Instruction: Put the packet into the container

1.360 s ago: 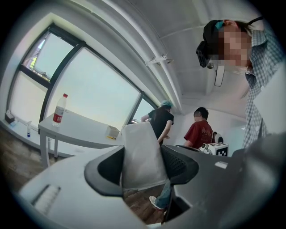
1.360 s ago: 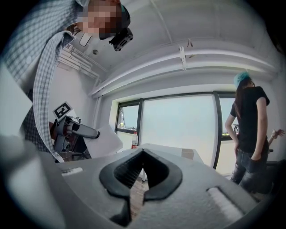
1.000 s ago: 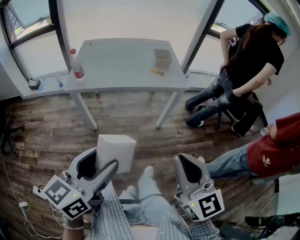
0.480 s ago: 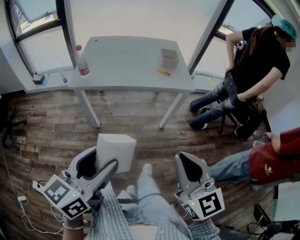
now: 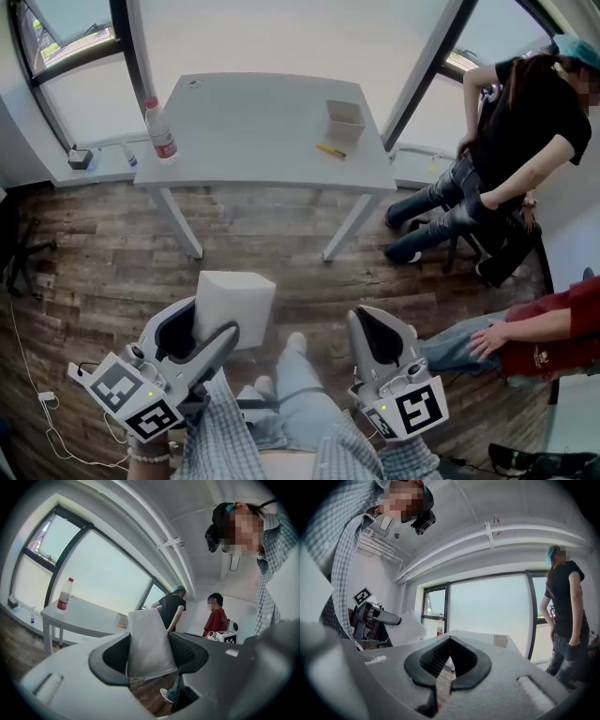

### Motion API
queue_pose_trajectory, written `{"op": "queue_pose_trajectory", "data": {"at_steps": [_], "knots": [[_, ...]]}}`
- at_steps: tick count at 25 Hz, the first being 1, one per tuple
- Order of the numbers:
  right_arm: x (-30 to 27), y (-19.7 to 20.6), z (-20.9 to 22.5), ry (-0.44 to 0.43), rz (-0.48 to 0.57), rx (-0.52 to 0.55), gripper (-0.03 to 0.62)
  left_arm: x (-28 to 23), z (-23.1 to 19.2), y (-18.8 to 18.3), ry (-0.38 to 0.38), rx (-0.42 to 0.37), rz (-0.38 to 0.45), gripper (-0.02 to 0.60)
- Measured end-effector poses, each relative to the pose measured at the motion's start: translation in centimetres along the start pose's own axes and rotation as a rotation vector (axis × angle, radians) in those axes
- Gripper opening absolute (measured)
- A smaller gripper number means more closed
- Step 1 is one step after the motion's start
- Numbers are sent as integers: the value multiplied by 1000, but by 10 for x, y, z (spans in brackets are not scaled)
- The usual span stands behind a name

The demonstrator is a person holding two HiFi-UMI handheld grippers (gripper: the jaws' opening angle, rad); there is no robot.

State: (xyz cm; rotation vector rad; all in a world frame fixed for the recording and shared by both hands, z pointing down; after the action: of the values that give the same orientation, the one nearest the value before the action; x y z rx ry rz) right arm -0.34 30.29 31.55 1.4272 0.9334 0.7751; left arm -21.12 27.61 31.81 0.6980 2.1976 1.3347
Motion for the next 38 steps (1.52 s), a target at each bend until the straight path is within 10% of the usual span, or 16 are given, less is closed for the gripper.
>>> {"op": "queue_pose_trajectory", "data": {"at_steps": [38], "knots": [[-95, -7, 161, -158, 63, 30, -2, -150, -17, -56, -133, 9, 119, 261]]}}
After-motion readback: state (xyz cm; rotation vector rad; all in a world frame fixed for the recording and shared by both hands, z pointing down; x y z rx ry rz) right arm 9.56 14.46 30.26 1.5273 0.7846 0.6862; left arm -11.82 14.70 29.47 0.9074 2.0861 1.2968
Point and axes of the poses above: the fingertips, and each gripper's own axes: x backward along the fingers, z to its right, y out of its underside, the point moved 3 cm from there along x, backward along the fingers, and after that the axes turned 2 degrees about -y, right-handed, at the moved point
